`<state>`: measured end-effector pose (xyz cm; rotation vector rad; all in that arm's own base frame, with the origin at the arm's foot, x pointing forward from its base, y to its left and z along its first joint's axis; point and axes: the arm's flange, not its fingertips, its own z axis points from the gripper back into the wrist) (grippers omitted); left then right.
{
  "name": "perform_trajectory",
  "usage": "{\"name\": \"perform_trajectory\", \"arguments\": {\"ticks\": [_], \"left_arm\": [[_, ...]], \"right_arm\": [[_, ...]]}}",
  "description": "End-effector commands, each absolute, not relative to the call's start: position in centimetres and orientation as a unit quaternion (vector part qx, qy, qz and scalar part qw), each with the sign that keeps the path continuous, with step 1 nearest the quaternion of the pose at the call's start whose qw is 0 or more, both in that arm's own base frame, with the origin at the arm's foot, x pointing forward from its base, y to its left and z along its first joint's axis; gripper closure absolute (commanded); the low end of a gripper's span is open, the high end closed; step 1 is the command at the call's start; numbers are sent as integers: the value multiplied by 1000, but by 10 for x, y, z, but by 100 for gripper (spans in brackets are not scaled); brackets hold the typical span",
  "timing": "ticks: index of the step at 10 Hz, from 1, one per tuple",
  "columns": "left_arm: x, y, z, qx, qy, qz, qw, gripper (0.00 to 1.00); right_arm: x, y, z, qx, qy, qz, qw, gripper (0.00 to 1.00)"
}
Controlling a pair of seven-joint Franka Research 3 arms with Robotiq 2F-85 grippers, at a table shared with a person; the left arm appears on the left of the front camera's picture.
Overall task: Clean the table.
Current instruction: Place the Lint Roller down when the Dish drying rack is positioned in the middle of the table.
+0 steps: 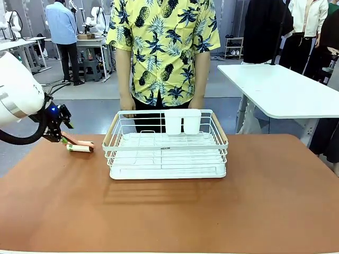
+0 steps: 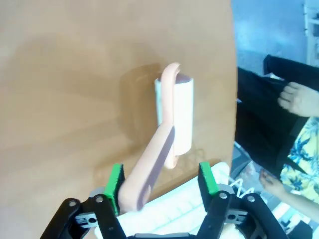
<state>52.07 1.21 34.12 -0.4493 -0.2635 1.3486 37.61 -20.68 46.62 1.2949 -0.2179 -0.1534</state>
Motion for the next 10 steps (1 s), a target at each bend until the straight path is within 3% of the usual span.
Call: {"name": "perform_trajectory", "arguments": {"ticks": [1, 6, 7, 10], "left_arm": [[496, 11, 379, -200, -62, 621, 755, 0], [476, 15, 423, -190, -38, 615, 765, 0], [483, 20, 401, -196, -49, 617, 761, 0], [483, 20, 401, -196, -49, 617, 761, 0]], "right_arm": [[375, -206, 469, 605, -105, -66, 786, 0], [375, -206, 469, 605, -105, -66, 786, 0], [375, -206, 469, 605, -105, -66, 786, 0], [375, -206, 469, 605, -105, -66, 786, 0]]}}
